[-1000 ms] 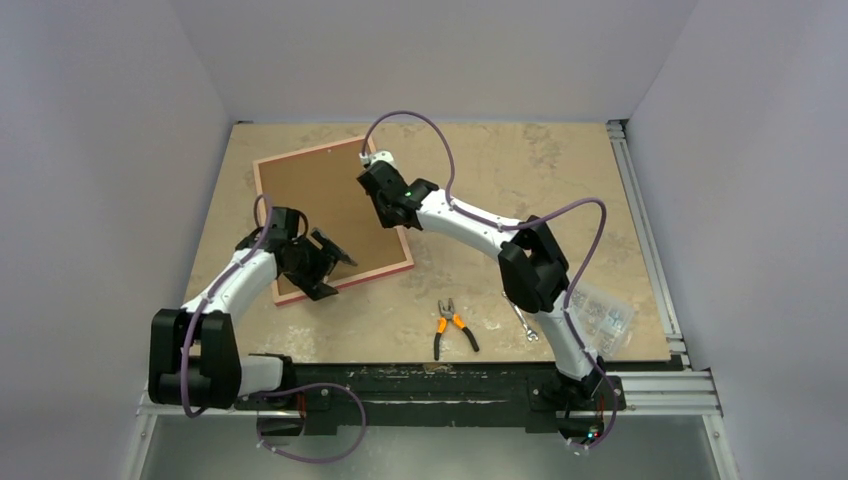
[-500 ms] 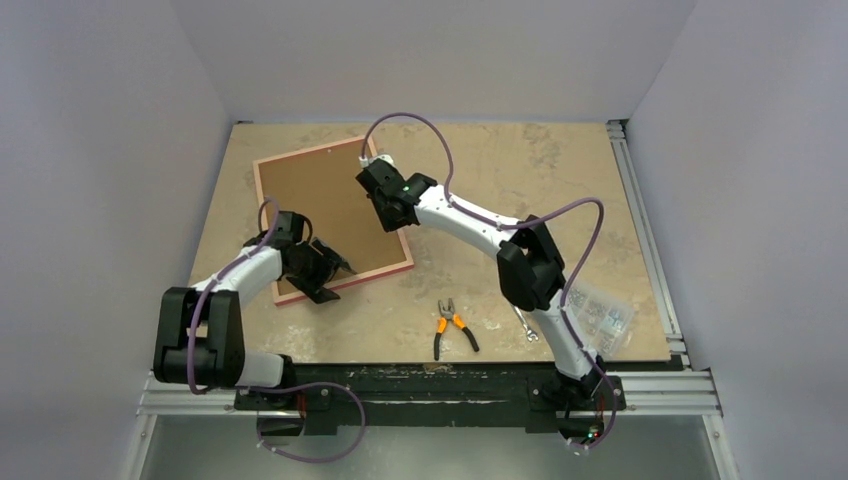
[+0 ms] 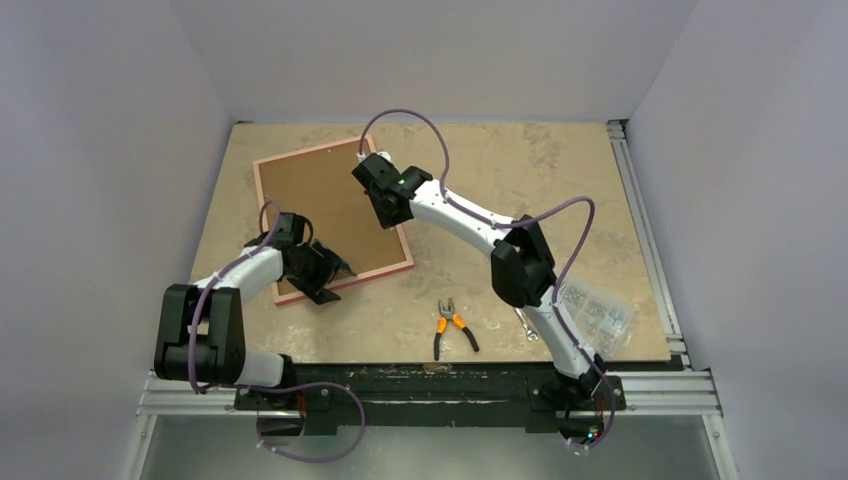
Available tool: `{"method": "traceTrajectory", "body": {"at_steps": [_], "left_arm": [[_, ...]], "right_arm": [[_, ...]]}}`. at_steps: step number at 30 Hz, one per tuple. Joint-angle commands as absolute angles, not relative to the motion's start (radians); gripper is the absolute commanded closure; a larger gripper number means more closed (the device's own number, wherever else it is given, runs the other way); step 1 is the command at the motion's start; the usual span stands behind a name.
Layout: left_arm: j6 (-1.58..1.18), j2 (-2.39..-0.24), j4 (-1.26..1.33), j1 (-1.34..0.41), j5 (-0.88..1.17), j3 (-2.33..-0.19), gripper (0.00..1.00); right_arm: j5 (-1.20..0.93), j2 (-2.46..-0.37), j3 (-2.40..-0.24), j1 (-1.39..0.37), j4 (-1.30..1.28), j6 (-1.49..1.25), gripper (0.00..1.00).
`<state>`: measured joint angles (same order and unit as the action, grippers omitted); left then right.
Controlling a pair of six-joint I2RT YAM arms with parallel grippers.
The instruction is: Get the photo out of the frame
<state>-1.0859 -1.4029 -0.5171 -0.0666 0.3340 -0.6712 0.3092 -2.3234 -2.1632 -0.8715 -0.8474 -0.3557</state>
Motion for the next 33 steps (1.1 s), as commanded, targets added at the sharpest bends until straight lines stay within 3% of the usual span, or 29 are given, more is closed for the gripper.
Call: {"method": "traceTrajectory", "body": {"at_steps": [1,14,33], "left_arm": [[-1.088,-1.409,-0.49,-0.061,0.333,-0.666,0.37],[-1.078,-1.41,-0.486,-0.061,0.348,-0.668,0.36],[-1.075,-1.408,-0.478,-0.06,0.355,-0.666,0.35]], "right_arm": [[0.206,-2.319,-2.142,-0.876,-0.871,-0.405,1.0],[0.314,-2.266,-2.043,-0.863,-0.859,-0.43,1.0],[0.19,-2.185,-1.911,-0.864,-0.805,-0.442,1.0]]}}
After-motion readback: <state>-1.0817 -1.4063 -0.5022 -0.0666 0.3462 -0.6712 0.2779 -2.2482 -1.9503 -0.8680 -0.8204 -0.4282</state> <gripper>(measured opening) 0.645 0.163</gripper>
